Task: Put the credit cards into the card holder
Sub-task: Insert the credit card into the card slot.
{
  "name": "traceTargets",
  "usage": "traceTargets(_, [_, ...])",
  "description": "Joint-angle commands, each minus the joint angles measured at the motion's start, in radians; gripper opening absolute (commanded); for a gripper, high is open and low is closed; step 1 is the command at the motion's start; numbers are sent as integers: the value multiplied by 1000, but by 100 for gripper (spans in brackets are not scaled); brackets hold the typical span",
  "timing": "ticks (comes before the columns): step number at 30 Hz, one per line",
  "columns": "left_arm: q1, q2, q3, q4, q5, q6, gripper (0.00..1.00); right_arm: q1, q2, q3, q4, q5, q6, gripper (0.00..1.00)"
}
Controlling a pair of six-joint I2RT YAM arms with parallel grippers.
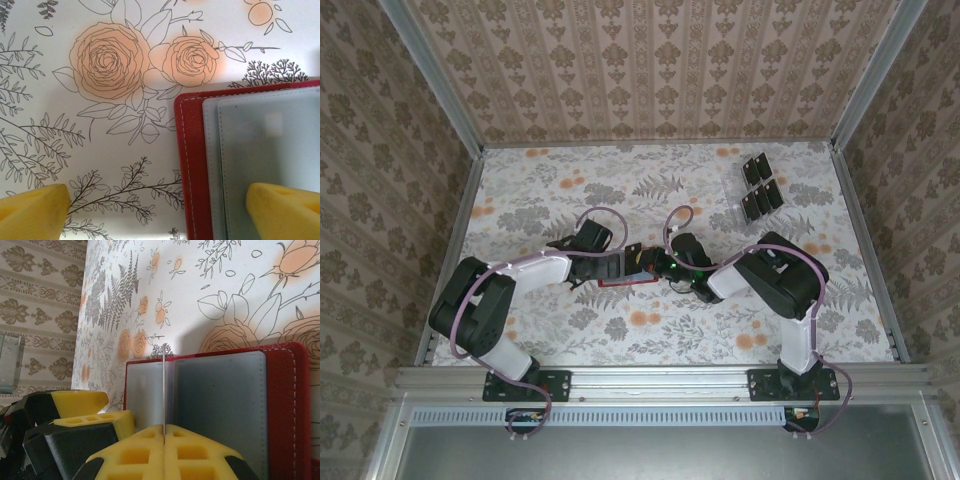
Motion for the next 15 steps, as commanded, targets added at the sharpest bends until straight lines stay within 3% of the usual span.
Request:
traceTargets(1, [2,19,-42,-87,-18,-9,100,9,17,-12,42,-15,14,0])
traceTargets(15, [0,19,-44,-86,-18,-9,100,18,27,-30,61,-22,33,0])
